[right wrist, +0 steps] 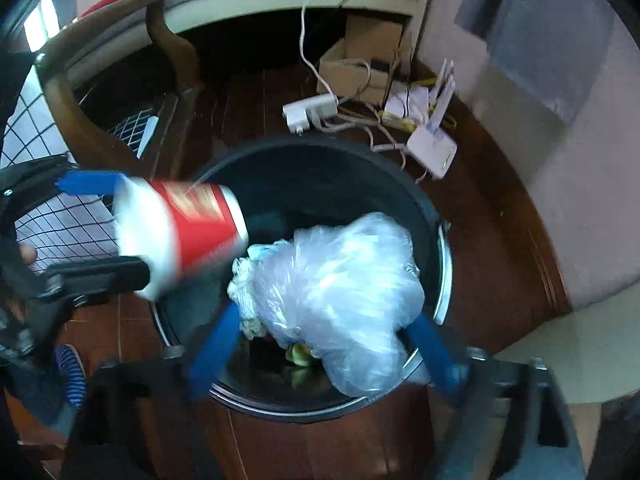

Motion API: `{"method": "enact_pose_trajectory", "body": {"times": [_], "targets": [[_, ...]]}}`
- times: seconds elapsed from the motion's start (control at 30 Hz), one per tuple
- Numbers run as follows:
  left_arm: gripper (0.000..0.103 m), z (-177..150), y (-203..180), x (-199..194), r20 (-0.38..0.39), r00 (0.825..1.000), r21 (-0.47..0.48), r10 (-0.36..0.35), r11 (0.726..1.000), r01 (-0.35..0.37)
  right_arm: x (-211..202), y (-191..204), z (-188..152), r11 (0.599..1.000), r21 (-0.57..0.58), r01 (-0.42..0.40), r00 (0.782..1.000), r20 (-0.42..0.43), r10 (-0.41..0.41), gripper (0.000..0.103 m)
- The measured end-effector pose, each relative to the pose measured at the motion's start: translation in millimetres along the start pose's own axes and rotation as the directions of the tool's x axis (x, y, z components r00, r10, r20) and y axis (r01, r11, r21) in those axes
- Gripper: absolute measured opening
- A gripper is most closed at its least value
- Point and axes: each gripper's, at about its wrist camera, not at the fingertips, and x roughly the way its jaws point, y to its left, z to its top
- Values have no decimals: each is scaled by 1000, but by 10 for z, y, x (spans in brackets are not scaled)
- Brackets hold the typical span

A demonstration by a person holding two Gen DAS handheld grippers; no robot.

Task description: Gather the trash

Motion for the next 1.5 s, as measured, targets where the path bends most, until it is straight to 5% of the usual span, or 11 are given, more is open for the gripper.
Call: {"method": "enact_pose_trajectory", "body": {"times": [0.07, 0.13, 0.97, 1.5], "targets": [[101, -55, 47, -10, 3, 999, -12, 36, 999, -36, 40, -58, -29, 999, 19, 29, 1000, -13, -28, 89], [102, -91, 82, -16, -1, 998, -22, 68, 997, -68, 36, -108, -46, 998, 48, 45, 999, -11, -45, 103], [102, -244, 186, -571, 85, 978, -73, 191, 980, -185, -520, 298, 60, 999, 20, 36, 992, 122, -38, 103], [103, -382, 142, -1575, 198, 939, -96, 281, 959, -267, -1452, 803, 101, 996, 58, 75, 979, 188, -84, 103]]}}
